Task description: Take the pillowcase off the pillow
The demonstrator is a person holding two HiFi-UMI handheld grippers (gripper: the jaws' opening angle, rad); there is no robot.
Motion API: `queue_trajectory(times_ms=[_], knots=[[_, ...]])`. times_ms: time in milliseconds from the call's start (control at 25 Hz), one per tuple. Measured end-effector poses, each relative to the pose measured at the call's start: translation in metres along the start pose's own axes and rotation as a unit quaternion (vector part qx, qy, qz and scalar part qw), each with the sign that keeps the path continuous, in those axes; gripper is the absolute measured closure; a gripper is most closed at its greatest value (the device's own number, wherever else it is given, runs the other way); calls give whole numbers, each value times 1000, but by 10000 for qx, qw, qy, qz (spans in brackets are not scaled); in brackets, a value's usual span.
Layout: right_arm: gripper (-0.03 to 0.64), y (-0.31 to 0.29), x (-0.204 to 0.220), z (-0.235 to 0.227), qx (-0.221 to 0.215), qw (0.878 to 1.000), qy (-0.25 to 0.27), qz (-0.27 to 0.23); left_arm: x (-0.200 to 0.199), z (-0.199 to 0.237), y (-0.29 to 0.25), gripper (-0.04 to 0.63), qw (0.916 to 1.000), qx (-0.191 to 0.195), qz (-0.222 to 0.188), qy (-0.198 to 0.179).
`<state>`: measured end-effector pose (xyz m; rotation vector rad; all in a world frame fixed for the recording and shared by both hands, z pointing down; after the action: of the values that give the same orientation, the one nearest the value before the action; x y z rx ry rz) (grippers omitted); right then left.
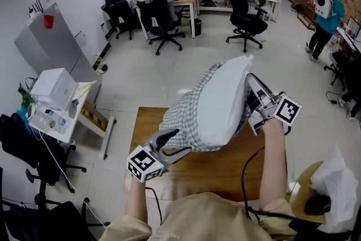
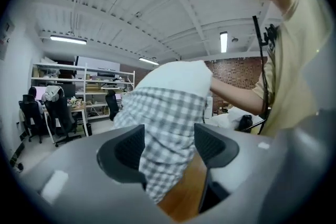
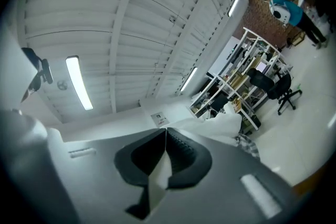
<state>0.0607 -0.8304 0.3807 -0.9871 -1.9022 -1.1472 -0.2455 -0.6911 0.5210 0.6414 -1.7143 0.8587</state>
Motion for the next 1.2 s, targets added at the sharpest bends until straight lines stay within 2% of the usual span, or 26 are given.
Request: queue_trajectory(times_ms=[80, 120, 200, 320, 400, 440, 520, 800, 960, 1120, 1200], knots=[[614, -6, -1, -1, -52, 9999, -48, -100, 6, -17, -14, 290, 9993, -223, 40, -286], [612, -9, -1, -2, -84, 9998, -64, -146, 10, -20, -22, 311, 9982, -442, 56, -406], [612, -14, -1, -2, -162, 9997, -91, -181, 11, -18, -32, 403, 9951, -877, 0, -467], [614, -20, -4, -3, -212, 9995, -125, -172, 6, -12, -29, 481, 9912, -1252, -241, -350], [614, -15, -5, -11, -190, 9991, -280, -254, 8, -9, -23, 553, 9897, -1321, -537, -145], [614, -10, -5, -18, -175, 9985, -402, -328, 12, -7, -21, 569, 9892, -1306, -665, 5], [614, -3, -8, -28, -144, 9970, -591, -472, 21, -3, -20, 578, 9887, -1258, -773, 246], [614, 1, -10, -42, -190, 9931, -916, -713, 69, -1, -40, 583, 9902, -1064, -658, 623], [614, 2, -2, -42, -387, 9849, -1384, -964, 122, -3, -53, 588, 9845, -1101, -695, 1174], [614, -13, 4, -27, -721, 9837, -1445, -790, 193, 11, -74, 589, 9812, -1388, -136, 1337], [614, -28, 19, -23, -846, 9847, -1411, -569, 204, 17, -71, 589, 9801, -1316, -37, 1485]])
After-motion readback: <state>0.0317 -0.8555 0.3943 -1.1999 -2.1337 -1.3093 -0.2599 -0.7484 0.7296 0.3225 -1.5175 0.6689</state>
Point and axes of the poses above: the fingertips, and each gripper's own axes: y backward along the fingers, z to its left, x out of its underside, the point moved 9 cm from there along y, backward along the fingers, and after that the axes turned 7 degrees about z, right-handed, at the moved point
